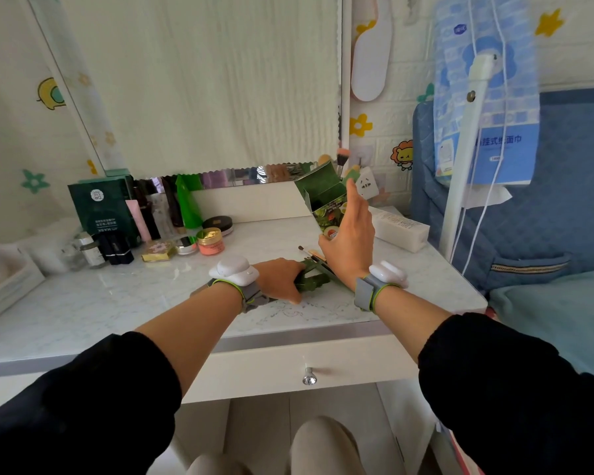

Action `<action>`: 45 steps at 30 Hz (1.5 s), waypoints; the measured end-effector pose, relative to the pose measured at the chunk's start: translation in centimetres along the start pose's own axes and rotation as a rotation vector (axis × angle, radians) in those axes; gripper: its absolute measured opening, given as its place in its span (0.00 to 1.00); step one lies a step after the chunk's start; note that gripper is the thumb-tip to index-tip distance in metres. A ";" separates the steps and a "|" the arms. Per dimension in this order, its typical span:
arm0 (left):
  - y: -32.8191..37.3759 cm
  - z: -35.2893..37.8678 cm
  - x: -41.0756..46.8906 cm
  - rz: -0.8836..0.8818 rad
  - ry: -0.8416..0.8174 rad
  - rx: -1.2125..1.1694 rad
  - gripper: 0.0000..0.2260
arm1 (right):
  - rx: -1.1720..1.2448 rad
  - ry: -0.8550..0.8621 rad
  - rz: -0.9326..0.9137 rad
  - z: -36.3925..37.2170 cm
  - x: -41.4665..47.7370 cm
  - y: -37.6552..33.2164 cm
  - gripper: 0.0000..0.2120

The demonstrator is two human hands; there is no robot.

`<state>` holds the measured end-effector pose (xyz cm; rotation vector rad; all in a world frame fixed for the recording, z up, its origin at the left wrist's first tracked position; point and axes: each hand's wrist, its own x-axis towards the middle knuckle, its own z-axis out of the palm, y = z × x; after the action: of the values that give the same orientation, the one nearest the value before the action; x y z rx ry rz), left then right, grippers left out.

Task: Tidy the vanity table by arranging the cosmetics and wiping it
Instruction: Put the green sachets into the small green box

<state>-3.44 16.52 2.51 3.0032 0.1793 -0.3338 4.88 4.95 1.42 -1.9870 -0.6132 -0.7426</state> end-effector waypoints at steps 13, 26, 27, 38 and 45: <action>-3.1 -0.2 2.0 -0.116 0.276 -0.071 0.12 | 0.013 -0.006 0.004 1.0 0.4 0.6 0.50; -2.5 0.0 2.9 -0.086 0.186 -0.042 0.16 | 0.034 -0.006 0.000 1.3 0.2 0.7 0.50; -2.5 0.0 2.8 -0.081 0.180 -0.062 0.16 | 0.036 -0.006 -0.003 1.2 0.1 0.7 0.50; -2.3 0.6 2.3 -0.069 0.195 0.052 0.11 | 0.032 0.005 0.010 0.4 0.2 0.3 0.50; -2.4 0.3 1.4 -0.175 0.397 -0.120 0.10 | 0.032 0.008 0.014 -0.1 0.1 -0.2 0.50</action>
<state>-2.43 19.03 1.62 2.9037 0.4790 0.2551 4.80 4.94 1.62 -1.9558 -0.6020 -0.7277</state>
